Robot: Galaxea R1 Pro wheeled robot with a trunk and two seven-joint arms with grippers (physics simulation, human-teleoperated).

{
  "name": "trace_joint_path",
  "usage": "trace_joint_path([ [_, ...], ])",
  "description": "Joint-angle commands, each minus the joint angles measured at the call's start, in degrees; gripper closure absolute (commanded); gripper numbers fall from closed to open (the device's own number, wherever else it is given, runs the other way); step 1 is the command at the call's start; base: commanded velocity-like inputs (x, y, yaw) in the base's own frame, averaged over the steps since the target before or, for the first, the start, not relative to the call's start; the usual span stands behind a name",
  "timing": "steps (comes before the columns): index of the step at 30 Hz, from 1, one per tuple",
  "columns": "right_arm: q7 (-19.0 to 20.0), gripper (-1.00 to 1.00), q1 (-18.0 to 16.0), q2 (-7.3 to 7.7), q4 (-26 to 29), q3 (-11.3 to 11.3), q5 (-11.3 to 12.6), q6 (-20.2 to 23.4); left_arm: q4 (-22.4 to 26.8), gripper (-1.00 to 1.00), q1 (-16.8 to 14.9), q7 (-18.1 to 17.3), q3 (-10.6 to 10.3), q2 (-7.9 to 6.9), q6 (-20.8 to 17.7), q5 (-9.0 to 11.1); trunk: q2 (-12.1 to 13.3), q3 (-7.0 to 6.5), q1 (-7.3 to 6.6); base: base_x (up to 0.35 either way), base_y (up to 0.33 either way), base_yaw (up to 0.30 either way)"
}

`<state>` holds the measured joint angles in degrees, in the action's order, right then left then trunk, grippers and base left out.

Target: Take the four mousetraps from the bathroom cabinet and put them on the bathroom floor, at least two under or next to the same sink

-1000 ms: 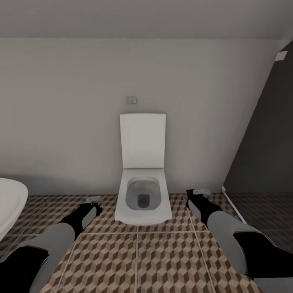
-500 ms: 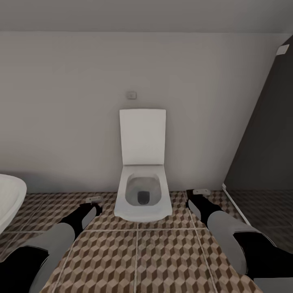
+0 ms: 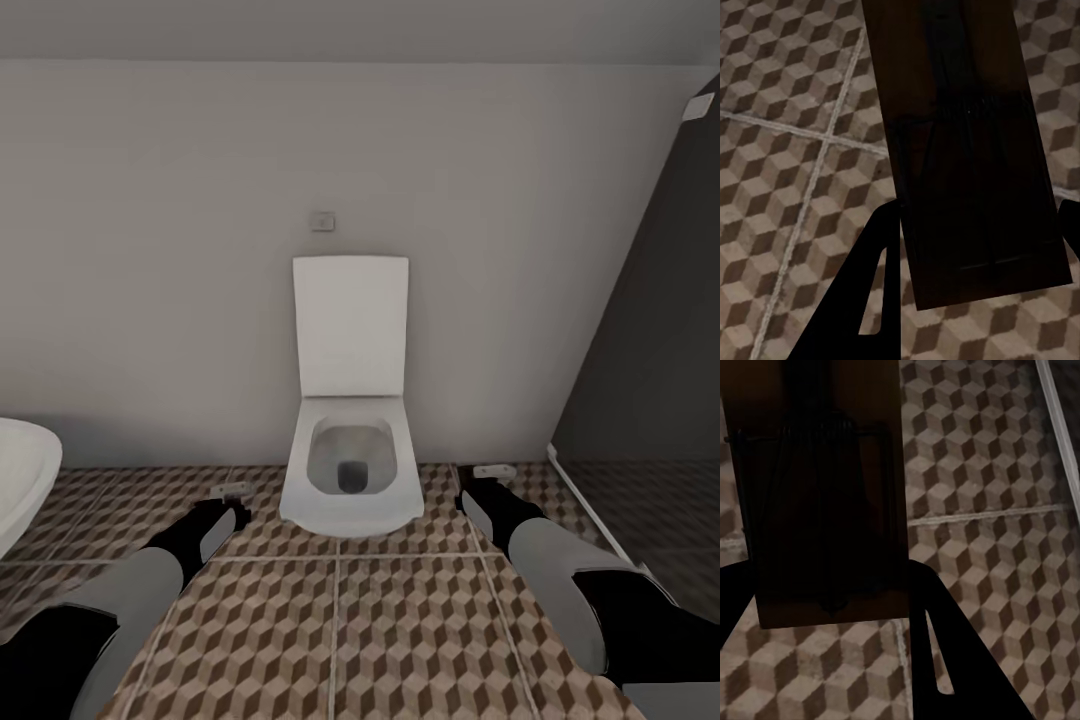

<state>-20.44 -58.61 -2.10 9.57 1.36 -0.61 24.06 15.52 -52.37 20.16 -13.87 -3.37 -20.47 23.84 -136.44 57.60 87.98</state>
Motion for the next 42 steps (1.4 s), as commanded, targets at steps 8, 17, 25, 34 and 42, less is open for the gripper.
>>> trace_joint_path([
  [8, -0.17, 1.00, -0.02, 0.39, 0.10, 0.20, -0.07, 0.29, 0.21, 1.00, -0.01, 0.56, -0.55, -0.09, -0.34, 0.42, -3.25, 1.49, 1.75, 0.000, 0.000, 0.000],
  [17, -0.21, 1.00, -0.02, 0.53, 0.10, 0.22, -0.14, 0.28, 0.13, 1.00, -0.01, 0.50, -0.55, -0.08, -0.33, 0.34, -6.80, 3.12, 3.70, 0.000, 0.000, 0.000],
  [25, -0.21, 1.00, -0.02, 0.54, 0.10, 0.22, -0.17, 0.28, 0.12, 1.00, -0.01, 0.50, -0.55, -0.12, -0.36, 0.33, -6.90, 4.89, 3.90, 0.000, 0.000, 0.000],
  [34, -0.21, 1.00, -0.02, 0.58, 0.10, 0.22, -0.14, 0.28, 0.12, 1.00, -0.01, 0.50, -0.55, -0.23, -0.33, 0.33, -7.02, 6.88, 4.14, 0.000, 0.000, 0.000],
  [42, -0.21, 1.00, -0.02, 0.53, 0.10, 0.22, -0.15, 0.28, 0.12, 1.00, -0.01, 0.50, -0.55, -0.23, -0.29, 0.33, -7.13, 8.65, 4.34, 0.000, 0.000, 0.000],
])
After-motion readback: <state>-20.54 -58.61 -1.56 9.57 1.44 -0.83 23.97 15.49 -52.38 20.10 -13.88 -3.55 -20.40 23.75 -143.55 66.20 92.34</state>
